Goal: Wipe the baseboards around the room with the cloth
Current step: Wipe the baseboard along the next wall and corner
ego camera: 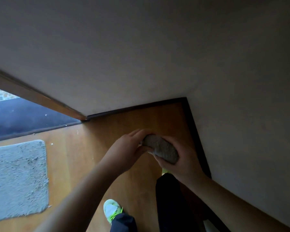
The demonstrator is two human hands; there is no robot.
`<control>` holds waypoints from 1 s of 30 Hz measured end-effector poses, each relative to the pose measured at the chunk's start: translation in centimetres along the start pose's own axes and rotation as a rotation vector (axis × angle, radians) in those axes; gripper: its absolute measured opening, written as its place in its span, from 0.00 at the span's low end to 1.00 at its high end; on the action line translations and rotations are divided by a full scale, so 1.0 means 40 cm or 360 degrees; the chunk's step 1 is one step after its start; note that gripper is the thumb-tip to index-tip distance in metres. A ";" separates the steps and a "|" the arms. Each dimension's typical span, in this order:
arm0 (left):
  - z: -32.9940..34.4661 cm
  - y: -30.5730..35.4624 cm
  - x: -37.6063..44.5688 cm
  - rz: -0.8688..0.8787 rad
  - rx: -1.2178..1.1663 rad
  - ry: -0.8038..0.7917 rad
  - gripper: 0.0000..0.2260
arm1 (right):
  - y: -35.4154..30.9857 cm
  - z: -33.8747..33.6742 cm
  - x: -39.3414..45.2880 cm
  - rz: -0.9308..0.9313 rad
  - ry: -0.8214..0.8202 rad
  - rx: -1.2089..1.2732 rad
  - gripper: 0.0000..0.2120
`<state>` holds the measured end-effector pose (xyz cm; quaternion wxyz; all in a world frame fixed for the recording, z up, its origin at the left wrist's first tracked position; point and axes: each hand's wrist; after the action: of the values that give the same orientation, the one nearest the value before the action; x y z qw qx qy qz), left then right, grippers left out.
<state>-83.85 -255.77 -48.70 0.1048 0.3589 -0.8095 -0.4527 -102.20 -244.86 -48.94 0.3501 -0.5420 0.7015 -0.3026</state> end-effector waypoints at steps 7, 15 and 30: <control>0.180 -0.332 0.049 -0.0137 0.0074 0.0169 0.26 | 0.292 0.236 0.132 -0.0005 0.0208 -0.0176 0.24; 0.370 -0.630 0.214 -0.0142 0.0512 0.0256 0.25 | 0.724 0.321 0.353 0.0586 0.0701 -0.0031 0.22; 0.640 -1.053 0.369 -0.0607 0.0795 -0.0423 0.47 | 1.220 0.328 0.662 0.1129 0.1092 0.0073 0.20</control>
<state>-86.67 -262.94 -99.57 -0.1794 0.4563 -0.8202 -0.2946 -122.66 -260.01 -99.99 0.1923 -0.1310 0.9108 -0.3410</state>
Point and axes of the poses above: each hand's wrist, its own x-axis towards the middle knuckle, its own z-axis out of the palm, y = z × x, and after that the axes turned 6 degrees about -x, right-handed
